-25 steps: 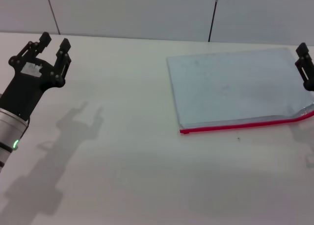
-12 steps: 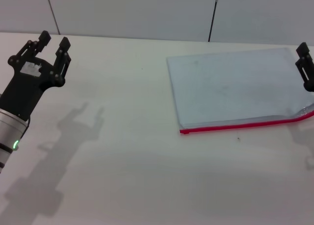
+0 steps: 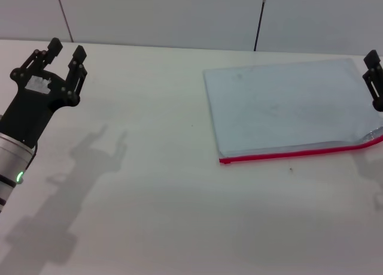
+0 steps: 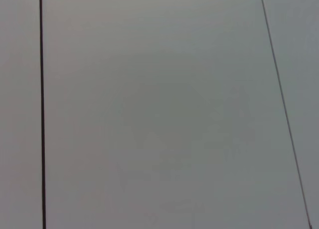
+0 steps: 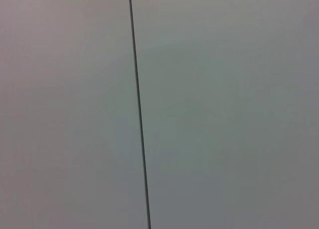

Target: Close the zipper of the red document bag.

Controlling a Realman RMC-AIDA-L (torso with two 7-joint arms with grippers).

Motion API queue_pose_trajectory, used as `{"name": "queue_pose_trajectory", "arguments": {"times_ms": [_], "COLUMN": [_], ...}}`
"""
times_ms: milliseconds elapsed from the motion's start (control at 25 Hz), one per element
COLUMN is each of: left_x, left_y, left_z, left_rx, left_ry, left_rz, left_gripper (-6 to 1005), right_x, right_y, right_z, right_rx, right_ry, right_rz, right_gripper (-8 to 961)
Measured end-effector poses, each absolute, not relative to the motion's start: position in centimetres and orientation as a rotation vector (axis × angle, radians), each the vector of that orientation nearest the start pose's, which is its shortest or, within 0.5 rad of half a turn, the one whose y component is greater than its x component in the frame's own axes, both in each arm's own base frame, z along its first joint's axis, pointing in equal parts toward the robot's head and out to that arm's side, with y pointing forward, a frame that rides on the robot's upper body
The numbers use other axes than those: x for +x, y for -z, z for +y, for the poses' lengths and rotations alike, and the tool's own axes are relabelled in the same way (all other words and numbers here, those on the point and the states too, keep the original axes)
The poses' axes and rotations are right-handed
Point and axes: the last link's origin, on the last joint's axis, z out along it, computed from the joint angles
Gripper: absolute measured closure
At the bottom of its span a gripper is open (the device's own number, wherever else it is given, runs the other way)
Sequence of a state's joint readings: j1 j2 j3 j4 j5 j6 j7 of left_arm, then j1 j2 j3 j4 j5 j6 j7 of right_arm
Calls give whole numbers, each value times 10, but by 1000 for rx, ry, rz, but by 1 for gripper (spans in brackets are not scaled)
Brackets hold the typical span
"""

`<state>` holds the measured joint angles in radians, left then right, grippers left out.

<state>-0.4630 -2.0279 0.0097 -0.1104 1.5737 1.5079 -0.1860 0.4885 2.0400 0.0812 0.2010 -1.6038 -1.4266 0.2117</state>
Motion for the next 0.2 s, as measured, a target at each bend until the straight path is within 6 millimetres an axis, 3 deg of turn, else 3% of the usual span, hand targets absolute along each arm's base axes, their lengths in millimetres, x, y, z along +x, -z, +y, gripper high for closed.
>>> {"name": "queue_pose_trajectory", "arguments": {"times_ms": [200], "left_x": [-306], "left_y": [-8], "left_z": [313], "left_rx": [-1673], "left_ry": [892], "left_rz": [-282], "left_gripper": [562], "right_x": [294], "right_y": [11], "right_z": [323], "right_rx": [-1645], "right_ry": [-948], "right_rz": [435], "right_gripper": [318]}}
